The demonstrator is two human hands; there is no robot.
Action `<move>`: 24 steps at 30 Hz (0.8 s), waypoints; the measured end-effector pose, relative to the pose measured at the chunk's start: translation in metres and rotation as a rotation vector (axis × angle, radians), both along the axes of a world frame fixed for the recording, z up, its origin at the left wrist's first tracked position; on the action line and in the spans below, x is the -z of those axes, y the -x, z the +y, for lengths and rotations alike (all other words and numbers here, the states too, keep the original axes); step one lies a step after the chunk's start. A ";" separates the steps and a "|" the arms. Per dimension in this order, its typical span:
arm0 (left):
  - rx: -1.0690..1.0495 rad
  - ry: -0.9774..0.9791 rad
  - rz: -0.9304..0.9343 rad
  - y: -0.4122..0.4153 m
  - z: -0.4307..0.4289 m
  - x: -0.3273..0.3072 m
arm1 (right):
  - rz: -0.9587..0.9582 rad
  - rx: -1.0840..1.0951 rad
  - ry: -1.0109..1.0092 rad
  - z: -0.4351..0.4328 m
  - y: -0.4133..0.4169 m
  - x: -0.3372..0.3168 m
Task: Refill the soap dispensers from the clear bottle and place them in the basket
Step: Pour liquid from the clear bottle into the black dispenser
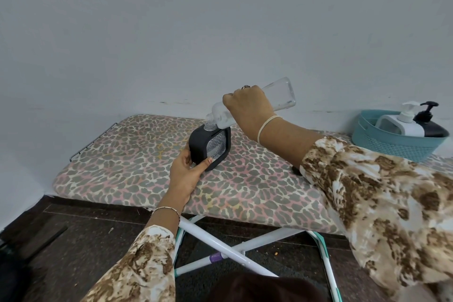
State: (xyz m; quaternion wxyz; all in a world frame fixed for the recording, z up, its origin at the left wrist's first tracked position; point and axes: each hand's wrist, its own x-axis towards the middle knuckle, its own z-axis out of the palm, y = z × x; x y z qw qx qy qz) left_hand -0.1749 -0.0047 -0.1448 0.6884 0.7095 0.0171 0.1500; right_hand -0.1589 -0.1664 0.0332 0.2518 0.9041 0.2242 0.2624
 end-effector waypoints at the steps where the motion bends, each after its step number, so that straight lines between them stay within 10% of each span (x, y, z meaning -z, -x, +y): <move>1: 0.006 0.005 -0.005 0.000 0.000 0.000 | -0.001 -0.002 0.003 0.000 0.000 0.000; 24: -0.028 -0.106 -0.025 0.002 -0.003 -0.002 | 0.062 0.049 -0.059 -0.006 0.001 0.008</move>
